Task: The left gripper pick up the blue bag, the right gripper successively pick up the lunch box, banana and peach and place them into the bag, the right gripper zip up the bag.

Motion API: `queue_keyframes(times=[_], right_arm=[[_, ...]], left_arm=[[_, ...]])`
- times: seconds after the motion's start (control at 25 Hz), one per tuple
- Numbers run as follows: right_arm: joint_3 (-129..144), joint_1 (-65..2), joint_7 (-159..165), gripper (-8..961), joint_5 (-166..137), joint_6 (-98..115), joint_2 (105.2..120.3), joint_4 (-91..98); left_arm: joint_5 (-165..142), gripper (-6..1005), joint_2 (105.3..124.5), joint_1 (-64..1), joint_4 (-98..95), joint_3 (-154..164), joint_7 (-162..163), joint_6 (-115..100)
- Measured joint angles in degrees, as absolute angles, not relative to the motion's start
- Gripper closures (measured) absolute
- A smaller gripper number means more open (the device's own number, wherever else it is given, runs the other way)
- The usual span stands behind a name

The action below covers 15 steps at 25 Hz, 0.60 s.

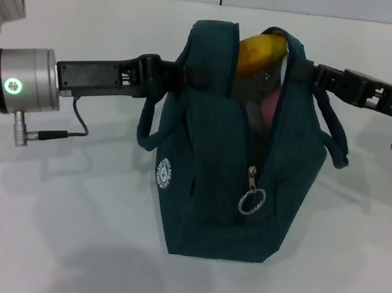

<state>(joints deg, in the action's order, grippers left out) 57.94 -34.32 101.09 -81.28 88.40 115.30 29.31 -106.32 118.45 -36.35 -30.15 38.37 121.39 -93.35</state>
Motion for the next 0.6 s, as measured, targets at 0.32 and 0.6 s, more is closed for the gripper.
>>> queue_keyframes(times=[0.32,0.6], right_arm=[[57.6,-33.6,100.8,866,-81.3,91.9,115.05,28.8],[57.4,-31.8,99.0,718,-80.9,94.3,115.17,28.9]], left_arm=[[-107.0,960,117.85,-34.8,-30.1,38.4,123.1,-94.1],[-106.7,960,117.52,-33.2,-30.1,38.3,123.9,-94.6]])
